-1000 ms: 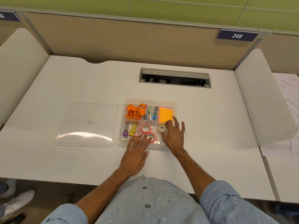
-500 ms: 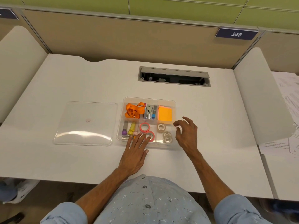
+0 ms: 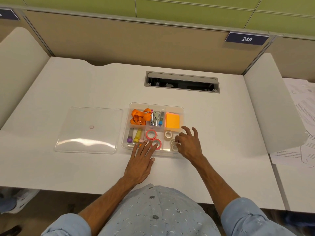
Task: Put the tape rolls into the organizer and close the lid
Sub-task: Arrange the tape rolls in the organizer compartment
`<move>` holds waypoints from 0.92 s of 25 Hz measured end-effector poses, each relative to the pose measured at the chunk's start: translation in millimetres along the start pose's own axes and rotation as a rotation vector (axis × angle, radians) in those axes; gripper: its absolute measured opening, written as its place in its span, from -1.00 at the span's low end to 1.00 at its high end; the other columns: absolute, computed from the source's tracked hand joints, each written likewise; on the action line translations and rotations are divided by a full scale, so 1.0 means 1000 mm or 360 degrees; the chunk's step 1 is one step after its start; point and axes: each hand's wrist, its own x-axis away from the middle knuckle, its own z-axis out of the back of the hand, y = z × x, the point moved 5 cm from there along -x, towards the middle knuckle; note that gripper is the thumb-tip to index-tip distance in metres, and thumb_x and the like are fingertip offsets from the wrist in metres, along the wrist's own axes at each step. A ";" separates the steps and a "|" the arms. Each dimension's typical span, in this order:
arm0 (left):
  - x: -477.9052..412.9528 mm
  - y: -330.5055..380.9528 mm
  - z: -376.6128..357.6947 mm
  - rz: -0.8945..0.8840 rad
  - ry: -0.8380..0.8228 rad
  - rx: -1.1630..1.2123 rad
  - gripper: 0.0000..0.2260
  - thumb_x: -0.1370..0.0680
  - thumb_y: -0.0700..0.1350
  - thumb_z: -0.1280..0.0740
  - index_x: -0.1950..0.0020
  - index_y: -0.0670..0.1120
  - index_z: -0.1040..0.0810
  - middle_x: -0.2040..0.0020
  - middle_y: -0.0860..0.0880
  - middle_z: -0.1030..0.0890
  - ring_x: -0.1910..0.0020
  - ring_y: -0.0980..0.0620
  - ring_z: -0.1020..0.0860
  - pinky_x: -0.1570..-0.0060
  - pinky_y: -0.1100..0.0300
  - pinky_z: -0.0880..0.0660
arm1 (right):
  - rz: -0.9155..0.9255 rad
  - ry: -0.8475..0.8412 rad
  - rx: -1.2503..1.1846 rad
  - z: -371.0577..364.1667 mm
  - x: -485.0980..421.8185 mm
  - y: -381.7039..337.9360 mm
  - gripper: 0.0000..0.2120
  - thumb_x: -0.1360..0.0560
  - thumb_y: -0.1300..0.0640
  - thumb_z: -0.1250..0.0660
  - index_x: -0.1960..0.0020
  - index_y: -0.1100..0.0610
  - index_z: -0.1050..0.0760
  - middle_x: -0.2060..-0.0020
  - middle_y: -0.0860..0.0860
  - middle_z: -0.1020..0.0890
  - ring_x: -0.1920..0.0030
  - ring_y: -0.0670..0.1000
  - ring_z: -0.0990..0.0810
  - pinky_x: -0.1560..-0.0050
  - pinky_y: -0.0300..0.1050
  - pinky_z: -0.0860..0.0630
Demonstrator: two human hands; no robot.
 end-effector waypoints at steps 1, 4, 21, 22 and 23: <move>0.000 0.000 0.000 0.0000 0.0001 0.0000 -0.46 -0.75 0.09 -0.17 -0.70 -0.02 -0.17 -0.71 -0.08 -0.21 -0.71 -0.14 -0.13 -0.70 -0.28 -0.06 | -0.0010 0.0001 0.0008 0.000 -0.001 -0.001 -0.76 -0.64 -0.05 -0.35 -0.24 -0.04 -0.69 -0.36 -0.08 -0.68 -0.69 0.03 -0.22 -0.73 0.28 0.07; 0.000 -0.001 -0.002 0.0015 -0.0011 -0.0017 -0.46 -0.76 0.10 -0.15 -0.71 0.00 -0.14 -0.72 -0.06 -0.17 -0.72 -0.12 -0.09 -0.71 -0.25 -0.01 | -0.0020 0.0022 0.0026 0.001 -0.001 -0.004 -0.77 -0.64 -0.06 -0.36 -0.21 -0.02 -0.70 -0.33 -0.07 -0.70 -0.69 0.03 -0.23 -0.72 0.30 0.07; -0.001 -0.003 -0.003 -0.0001 -0.0019 -0.0037 -0.46 -0.76 0.11 -0.10 -0.72 0.01 -0.10 -0.73 -0.05 -0.13 -0.74 -0.08 -0.04 -0.72 -0.20 0.08 | -0.0055 0.0184 -0.0188 -0.003 0.002 -0.020 -0.73 -0.65 -0.05 -0.34 -0.27 -0.01 -0.69 -0.32 -0.02 -0.71 -0.65 0.03 -0.32 -0.71 0.23 -0.03; -0.001 -0.003 -0.004 -0.0005 -0.0022 -0.0043 -0.46 -0.76 0.11 -0.09 -0.72 0.02 -0.09 -0.74 -0.04 -0.11 -0.74 -0.07 -0.02 -0.73 -0.19 0.09 | -0.0068 0.0233 -0.0191 -0.001 0.003 -0.015 -0.74 -0.64 -0.04 -0.34 -0.26 -0.01 -0.68 -0.31 -0.03 -0.72 -0.64 0.04 -0.33 -0.70 0.24 -0.05; -0.001 -0.003 -0.004 -0.0009 -0.0019 -0.0049 -0.47 -0.77 0.11 -0.08 -0.72 0.02 -0.08 -0.74 -0.03 -0.10 -0.74 -0.07 -0.02 -0.73 -0.19 0.09 | -0.0089 0.0263 -0.0181 0.002 0.004 -0.010 -0.74 -0.64 -0.03 -0.34 -0.27 -0.02 -0.67 -0.30 -0.05 -0.72 -0.64 0.04 -0.32 -0.69 0.24 -0.07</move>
